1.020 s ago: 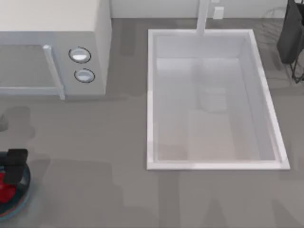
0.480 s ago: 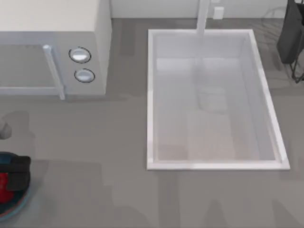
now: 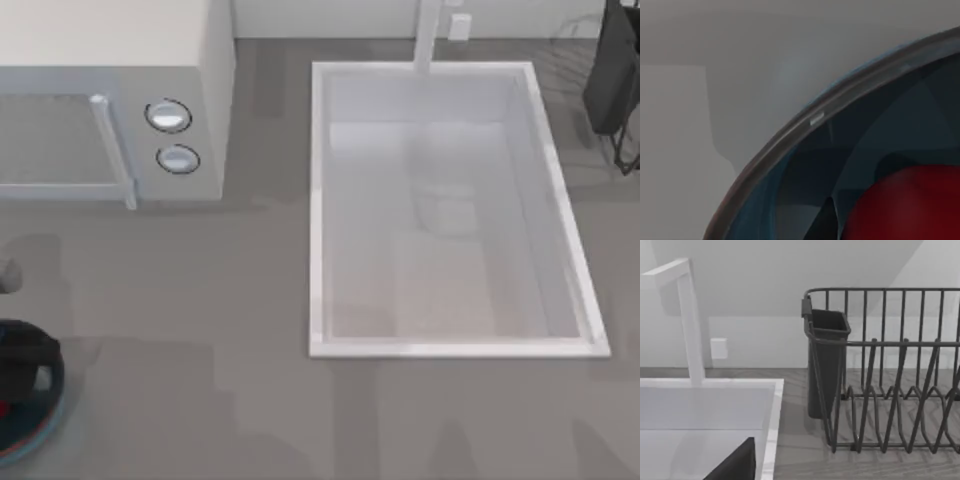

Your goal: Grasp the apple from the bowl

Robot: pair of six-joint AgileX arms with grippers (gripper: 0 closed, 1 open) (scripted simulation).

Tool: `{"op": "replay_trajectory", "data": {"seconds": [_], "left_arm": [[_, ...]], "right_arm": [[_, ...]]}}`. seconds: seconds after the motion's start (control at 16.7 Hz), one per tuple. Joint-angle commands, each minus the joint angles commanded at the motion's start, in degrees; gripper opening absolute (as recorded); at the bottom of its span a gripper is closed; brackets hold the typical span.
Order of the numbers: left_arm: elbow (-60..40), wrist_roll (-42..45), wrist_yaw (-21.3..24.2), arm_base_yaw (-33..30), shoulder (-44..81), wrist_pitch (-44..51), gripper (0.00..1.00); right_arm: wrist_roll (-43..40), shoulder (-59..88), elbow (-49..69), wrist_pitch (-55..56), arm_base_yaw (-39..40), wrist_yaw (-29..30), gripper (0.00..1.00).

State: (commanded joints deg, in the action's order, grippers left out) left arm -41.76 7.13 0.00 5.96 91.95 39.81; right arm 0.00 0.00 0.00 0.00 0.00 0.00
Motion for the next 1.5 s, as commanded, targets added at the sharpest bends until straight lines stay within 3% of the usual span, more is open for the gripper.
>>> {"op": "replay_trajectory", "data": {"seconds": [0.24,0.3,0.72,1.02,1.2,1.5], "left_arm": [[0.0,0.0,0.0,0.0,0.0,0.0,0.02],[0.0,0.0,0.0,0.0,0.0,0.0,0.0],[0.0,0.0,0.0,0.0,0.0,0.0,0.0],[-4.9,0.0,-0.7,-0.2,-1.5,5.6,0.0],[-14.1,-0.1,-0.7,-0.3,-1.2,14.9,0.0],[-35.8,-0.4,-0.7,-0.6,-2.2,39.0,0.0]], "right_arm": [[0.0,0.0,0.0,0.0,0.0,0.0,1.0],[0.0,0.0,0.0,0.0,0.0,0.0,1.0],[0.0,0.0,0.0,0.0,0.0,0.0,1.0],[0.0,0.0,0.0,0.0,0.0,0.0,1.0],[0.0,0.0,0.0,0.0,0.0,0.0,1.0],[0.0,0.0,0.0,0.0,0.0,0.0,1.0]]}}
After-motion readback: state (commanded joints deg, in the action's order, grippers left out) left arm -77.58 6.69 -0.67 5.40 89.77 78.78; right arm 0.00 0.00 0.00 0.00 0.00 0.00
